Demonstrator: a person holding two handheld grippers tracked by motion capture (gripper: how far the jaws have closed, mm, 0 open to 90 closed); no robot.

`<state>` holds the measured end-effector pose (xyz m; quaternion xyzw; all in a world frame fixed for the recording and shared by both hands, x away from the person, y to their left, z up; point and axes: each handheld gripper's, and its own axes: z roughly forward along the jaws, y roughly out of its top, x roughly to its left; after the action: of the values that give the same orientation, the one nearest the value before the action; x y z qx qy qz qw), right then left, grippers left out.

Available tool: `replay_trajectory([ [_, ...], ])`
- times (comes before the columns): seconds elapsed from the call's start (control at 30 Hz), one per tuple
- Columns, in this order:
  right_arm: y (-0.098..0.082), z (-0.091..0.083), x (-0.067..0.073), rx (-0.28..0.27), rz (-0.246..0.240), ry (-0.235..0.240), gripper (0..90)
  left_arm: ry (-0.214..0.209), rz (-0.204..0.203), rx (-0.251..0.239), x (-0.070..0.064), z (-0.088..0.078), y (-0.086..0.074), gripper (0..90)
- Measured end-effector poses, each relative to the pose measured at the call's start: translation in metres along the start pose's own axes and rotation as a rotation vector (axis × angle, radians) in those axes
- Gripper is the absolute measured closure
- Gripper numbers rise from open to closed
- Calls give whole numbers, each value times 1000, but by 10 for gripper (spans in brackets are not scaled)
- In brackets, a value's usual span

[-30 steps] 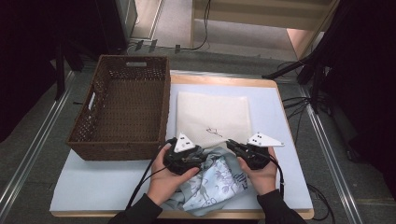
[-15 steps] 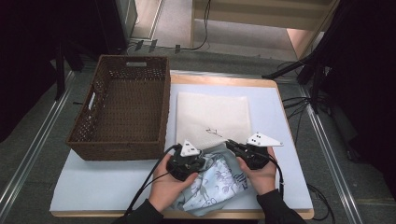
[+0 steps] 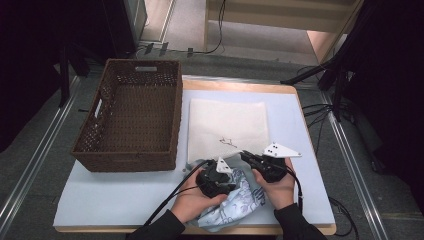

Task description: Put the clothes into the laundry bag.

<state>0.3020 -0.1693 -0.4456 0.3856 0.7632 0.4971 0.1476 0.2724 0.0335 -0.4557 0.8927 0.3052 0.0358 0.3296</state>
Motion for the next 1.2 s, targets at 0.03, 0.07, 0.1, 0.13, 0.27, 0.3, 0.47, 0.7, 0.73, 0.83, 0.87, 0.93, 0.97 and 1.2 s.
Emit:
replay_trajectory([
  [0.03, 0, 0, 0, 0, 0, 0, 878, 3, -6, 1, 0, 0, 1, 843],
  [0.07, 0, 0, 0, 3, -5, 1, 878, 5, -8, 6, 0, -1, 2, 868],
  [0.1, 0, 0, 0, 3, -5, 1, 878, 3, -20, -1, 1, -3, 3, 868],
  [0.13, 0, -1, 1, -1, -7, 3, 878, 11, -42, -21, 3, -6, 4, 871],
  [0.27, 0, -3, 1, -1, -8, 4, 878, 104, -134, -126, 14, -18, 7, 875],
  [0.3, 0, -3, 1, -1, -7, 3, 878, 157, -150, -143, 16, -20, 7, 875],
  [0.47, -1, -4, 0, -3, -7, 0, 878, 180, -198, -178, 28, -21, -1, 856],
  [0.7, -1, -2, -1, 0, -2, -4, 879, -5, -166, -314, 16, -52, 6, 473],
  [0.73, -1, -2, -1, -1, -2, -3, 879, -54, -164, -314, 15, -54, 8, 401],
  [0.83, 0, -2, 0, -1, -1, -4, 879, -83, -109, -228, 5, -42, 11, 307],
  [0.87, 0, -2, 0, -1, -1, -4, 879, -75, -92, -171, 3, -34, 11, 307],
  [0.93, 0, -2, 0, -2, -2, -3, 879, -35, -77, -53, 1, -14, 8, 287],
  [0.97, 0, -2, 0, -3, -2, -2, 878, -25, -77, -18, 1, -6, 6, 308],
  [1.2, -1, -3, 0, -3, -5, 1, 878, 5, -82, -44, 2, -8, 11, 823],
])
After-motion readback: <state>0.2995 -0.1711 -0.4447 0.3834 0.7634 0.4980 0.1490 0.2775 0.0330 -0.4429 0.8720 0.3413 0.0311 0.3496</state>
